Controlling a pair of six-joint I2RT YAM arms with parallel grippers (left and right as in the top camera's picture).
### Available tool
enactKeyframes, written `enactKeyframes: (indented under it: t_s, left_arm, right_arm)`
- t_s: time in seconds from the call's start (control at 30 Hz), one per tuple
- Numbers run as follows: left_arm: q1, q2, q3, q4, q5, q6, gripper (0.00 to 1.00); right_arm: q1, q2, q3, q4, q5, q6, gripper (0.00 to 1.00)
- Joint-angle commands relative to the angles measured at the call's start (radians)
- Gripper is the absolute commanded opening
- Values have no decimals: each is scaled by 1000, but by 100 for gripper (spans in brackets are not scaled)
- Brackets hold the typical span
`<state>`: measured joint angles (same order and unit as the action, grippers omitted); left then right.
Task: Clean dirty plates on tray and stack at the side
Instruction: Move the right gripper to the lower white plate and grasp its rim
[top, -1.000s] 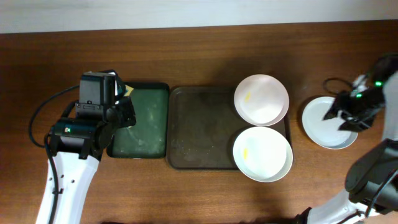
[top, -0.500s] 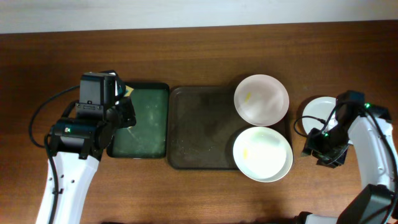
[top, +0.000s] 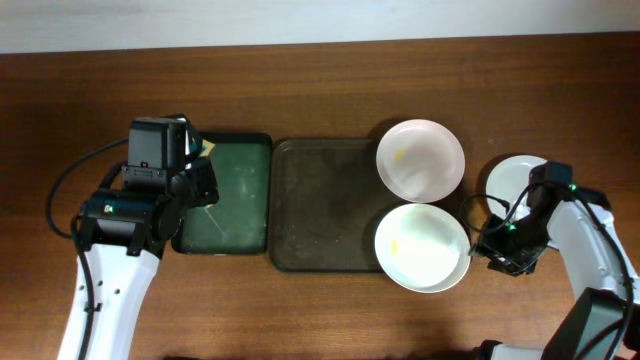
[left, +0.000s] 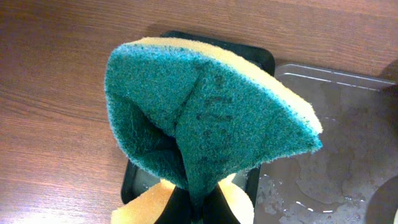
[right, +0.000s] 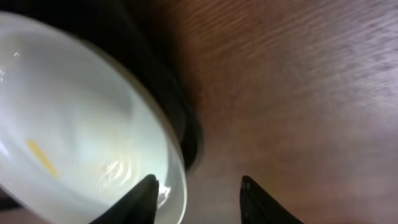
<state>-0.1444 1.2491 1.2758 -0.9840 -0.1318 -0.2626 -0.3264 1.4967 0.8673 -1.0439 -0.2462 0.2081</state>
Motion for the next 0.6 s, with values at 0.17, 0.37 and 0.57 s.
enactKeyframes:
  t_s: [0.17,0.37,0.57]
  left_arm:
    - [3,-18,21,2,-11,-14,0]
    - [3,-18,21,2,-11,-14,0]
    - [3,-18,21,-8,-2,-14,0]
  right_arm:
    - [8,-3,-85,100,-13,6,34]
    - [8,-3,-84,105,-60,6,9]
    - [9,-3,-84,102,-199,-42,4]
